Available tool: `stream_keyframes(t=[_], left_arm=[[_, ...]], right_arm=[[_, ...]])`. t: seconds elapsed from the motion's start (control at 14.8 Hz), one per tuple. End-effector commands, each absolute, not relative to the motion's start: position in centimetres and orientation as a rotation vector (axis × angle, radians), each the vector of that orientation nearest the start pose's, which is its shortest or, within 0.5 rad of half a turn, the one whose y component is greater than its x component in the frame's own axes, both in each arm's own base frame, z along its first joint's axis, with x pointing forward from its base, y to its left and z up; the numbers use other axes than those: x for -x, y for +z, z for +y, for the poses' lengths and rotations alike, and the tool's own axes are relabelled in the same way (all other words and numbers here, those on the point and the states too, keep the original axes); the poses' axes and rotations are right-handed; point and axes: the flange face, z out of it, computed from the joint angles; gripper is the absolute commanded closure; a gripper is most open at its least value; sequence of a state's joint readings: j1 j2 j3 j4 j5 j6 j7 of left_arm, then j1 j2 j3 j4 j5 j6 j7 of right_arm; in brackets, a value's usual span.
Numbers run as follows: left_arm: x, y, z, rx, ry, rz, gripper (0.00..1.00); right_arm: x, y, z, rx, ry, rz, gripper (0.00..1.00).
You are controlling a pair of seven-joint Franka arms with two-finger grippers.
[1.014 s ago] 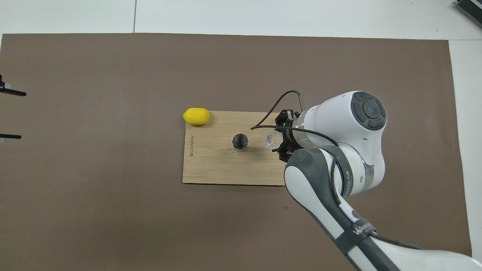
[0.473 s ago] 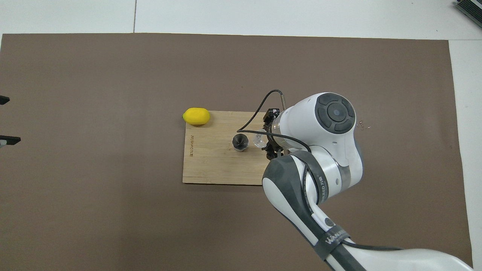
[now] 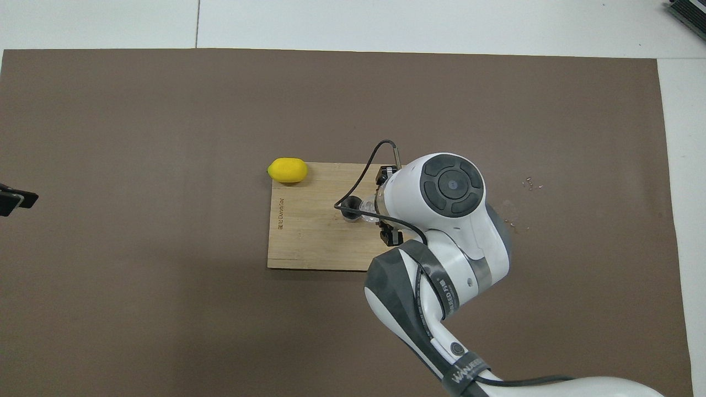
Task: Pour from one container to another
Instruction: 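Tilt the clear glass over the metal cup with the right gripper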
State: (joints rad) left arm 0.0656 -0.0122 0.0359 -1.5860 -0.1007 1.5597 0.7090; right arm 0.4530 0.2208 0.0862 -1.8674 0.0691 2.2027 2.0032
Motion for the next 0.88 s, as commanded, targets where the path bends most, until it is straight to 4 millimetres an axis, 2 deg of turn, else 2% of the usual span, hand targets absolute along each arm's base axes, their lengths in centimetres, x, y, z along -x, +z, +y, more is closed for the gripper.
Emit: stream_keyframes(t=[0.0,0.2,0.41,0.81], left_arm=[[-54.0,62.8,4.2,3.138,-0.018,0.691,0.0],[-54.1,62.7,4.3,3.167,-0.028,0.542,0.0],[-54.0,62.5,5.7,3.176,-0.021,0.486,0.0],[-53.8,62.6,5.3,3.181,-0.012,0.427,0.0]], right_arm=[[-54.2,41.5,32.2,2.167,-0.019,2.082,1.0],[-54.0,42.0,33.3,2.137,-0.045,2.071,1.0],[-54.0,42.2,33.3,2.134,-0.088,2.069,1.0],[-54.2,42.3,33.5,2.12,-0.155,2.057,1.0]])
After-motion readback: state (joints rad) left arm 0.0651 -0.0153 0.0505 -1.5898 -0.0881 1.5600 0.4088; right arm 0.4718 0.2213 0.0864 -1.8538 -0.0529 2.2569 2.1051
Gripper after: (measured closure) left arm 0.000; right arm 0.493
